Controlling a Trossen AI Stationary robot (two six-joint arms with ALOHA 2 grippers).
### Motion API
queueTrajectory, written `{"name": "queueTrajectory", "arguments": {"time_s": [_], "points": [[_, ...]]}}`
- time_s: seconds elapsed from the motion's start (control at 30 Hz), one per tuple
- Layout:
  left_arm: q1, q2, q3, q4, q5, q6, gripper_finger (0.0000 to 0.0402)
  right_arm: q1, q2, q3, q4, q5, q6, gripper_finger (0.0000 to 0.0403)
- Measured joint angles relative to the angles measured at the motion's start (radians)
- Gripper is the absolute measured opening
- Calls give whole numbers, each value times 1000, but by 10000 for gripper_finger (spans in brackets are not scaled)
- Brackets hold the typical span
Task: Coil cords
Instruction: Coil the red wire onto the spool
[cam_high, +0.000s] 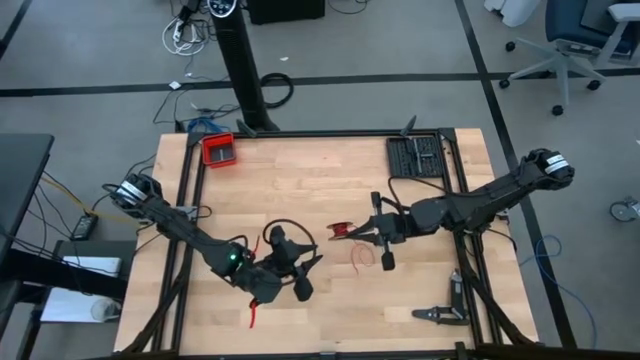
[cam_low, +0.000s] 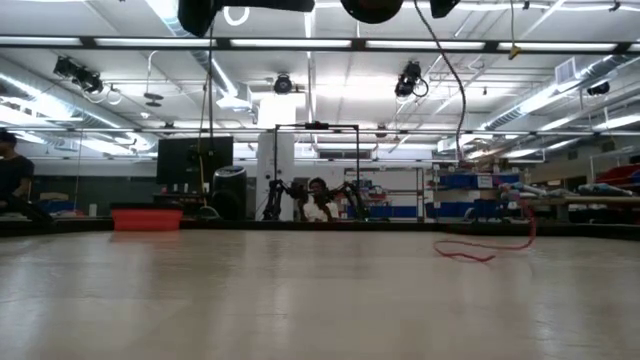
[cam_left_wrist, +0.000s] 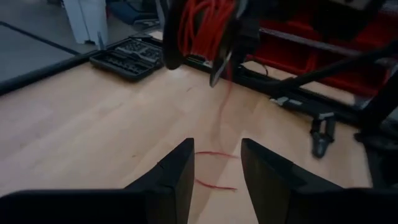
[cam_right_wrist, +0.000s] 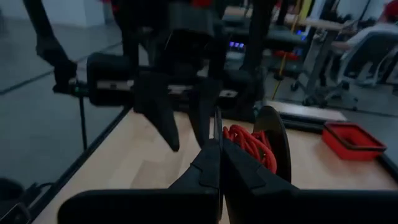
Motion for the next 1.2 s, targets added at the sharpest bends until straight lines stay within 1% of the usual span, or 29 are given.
{"name": "queueTrajectory", "arguments": {"time_s": [0.13, 0.3, 0.37, 0.47, 0.53, 0.63, 0.8, 0.83, 0.9, 1.07, 1.2], "points": [[10, 0, 0, 31, -10, 62, 136, -14, -28, -38, 49, -4, -9, 1], [10, -1, 2, 122, -49, 192, 136, -27, -67, -41, 21, -76, -10, 2], [11, 0, 1, 146, -77, 233, 136, -26, -84, -41, 18, -110, -10, 2], [11, 0, 1, 207, -147, 312, 136, -26, -105, -41, 23, -158, -10, 2], [15, 0, 1, 237, -170, 351, 136, -26, -112, -41, 24, -184, -9, 2], [19, 0, 1, 275, -171, 375, 136, -22, -112, -41, 26, -216, -7, 2], [37, 0, 1, 309, -169, 374, 136, -16, -109, -41, 36, -216, -5, 2], [41, 0, 1, 321, -161, 374, 136, -16, -109, -41, 43, -215, -7, 2], [50, 0, 1, 346, -113, 389, 136, -12, -109, -41, 54, -212, -8, 2], [69, 0, 1, 395, 61, 524, 136, 4, -109, -41, 57, -215, -25, 2], [89, 5, 0, 398, 98, 577, 136, 18, -114, -41, 69, -192, -27, 2]]}}
